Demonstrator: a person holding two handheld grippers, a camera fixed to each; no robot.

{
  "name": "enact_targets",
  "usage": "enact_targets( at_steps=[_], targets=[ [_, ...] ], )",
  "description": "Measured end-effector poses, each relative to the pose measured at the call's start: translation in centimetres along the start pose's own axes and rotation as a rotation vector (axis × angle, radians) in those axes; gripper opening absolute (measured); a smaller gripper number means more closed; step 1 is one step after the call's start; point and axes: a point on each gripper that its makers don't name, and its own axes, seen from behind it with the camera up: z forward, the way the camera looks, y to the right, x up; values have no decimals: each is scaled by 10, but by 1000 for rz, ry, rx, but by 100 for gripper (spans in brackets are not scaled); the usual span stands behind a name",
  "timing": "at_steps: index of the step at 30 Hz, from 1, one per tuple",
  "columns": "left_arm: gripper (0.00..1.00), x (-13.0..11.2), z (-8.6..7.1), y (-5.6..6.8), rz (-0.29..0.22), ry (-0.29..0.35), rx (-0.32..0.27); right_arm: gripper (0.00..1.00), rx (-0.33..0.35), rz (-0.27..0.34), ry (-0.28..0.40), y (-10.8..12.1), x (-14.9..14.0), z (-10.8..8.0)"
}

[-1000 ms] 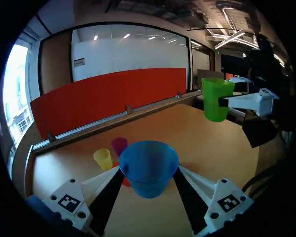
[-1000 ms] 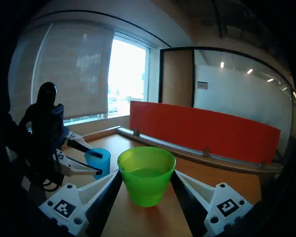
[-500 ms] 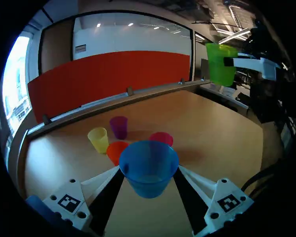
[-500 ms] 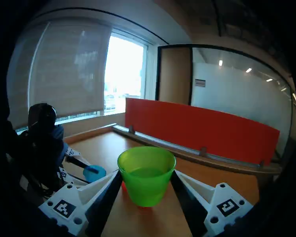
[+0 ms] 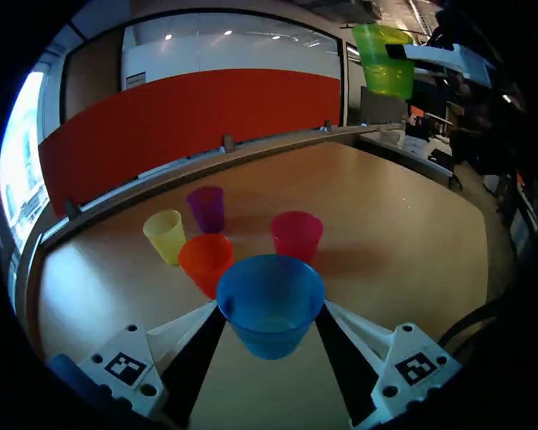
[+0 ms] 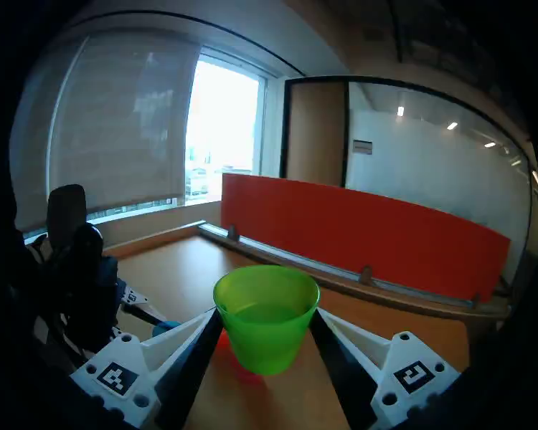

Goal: Pour water

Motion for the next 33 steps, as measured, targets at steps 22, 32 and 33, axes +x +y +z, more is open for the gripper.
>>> enact_targets(
  at_steps=[22, 32, 33],
  targets=[
    [84, -27, 49, -2, -27, -51, -5, 87, -8, -2, -35, 23, -9, 24],
    [84, -34, 51, 2, -27, -55, -12, 87, -9, 6, -42, 34, -14, 38],
    [84, -34, 51, 2, -28, -54, -12, 87, -8, 5, -43, 34, -14, 39]
  ],
)
